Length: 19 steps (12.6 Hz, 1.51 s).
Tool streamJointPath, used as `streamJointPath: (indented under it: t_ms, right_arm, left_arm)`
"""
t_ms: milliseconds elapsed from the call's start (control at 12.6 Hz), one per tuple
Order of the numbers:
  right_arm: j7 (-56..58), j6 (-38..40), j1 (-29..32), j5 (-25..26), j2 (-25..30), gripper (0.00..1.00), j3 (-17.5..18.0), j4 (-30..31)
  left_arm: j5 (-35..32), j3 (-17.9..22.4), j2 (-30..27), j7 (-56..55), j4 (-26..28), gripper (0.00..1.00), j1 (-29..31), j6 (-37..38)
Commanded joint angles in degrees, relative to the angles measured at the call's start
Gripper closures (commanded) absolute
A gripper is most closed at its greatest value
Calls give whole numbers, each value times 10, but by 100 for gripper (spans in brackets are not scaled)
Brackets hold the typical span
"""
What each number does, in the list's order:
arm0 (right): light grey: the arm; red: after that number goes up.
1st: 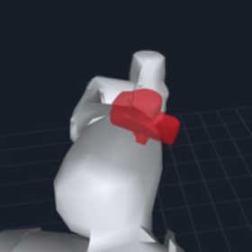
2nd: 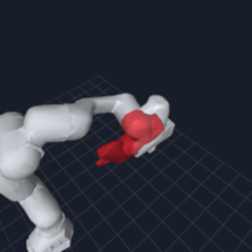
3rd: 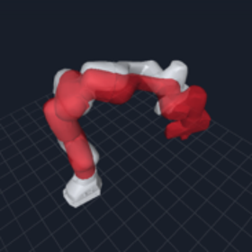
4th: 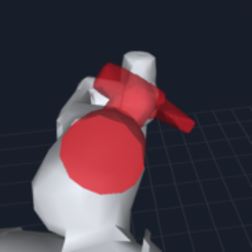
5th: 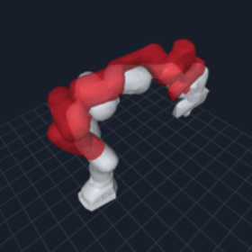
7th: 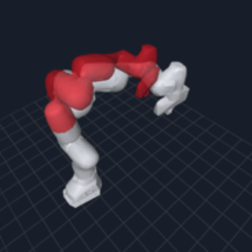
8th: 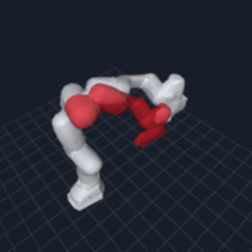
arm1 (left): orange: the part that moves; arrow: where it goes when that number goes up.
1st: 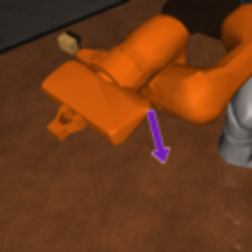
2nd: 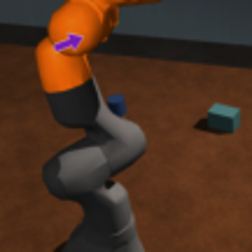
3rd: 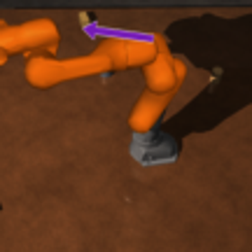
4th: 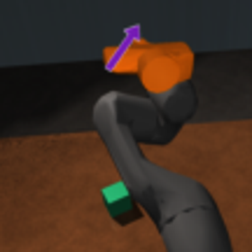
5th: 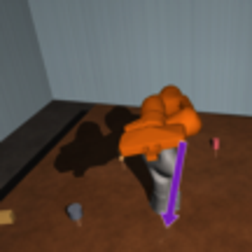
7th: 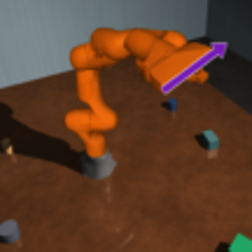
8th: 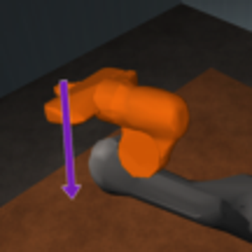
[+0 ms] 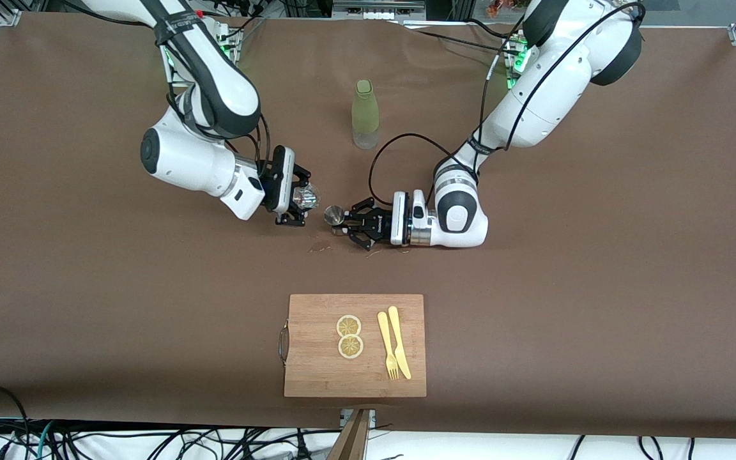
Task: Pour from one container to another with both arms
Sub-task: 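Tilt the glass cup with the right gripper, pouring liquid into the jigger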
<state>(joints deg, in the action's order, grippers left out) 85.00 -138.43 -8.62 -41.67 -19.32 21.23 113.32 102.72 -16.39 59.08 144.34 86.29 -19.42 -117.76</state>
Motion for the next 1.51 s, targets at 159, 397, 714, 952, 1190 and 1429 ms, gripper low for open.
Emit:
streamJointPath:
  t_ms: [159,397,714,952,1190,1429]
  right_arm:
    - [-82,-36,-12,76,-12,80,5,-6]
    - [-110,-41,-25,98,-23,80,5,-8]
    - [-139,-50,-32,120,-30,80,6,-16]
    - [-147,-51,-32,121,-31,80,5,-16]
    - [-149,-53,-32,120,-31,80,5,-18]
    - [-149,-53,-32,117,-34,80,5,-20]
  left_arm:
    - [28,5,7,23,-16,100,-11,-5]
    - [28,5,7,23,-16,100,-11,-5]
    - [29,5,7,24,-17,100,-12,-6]
    - [29,5,7,24,-17,100,-12,-5]
    - [28,6,7,27,-17,100,-12,-4]
    - [28,6,7,27,-16,100,-11,-1]
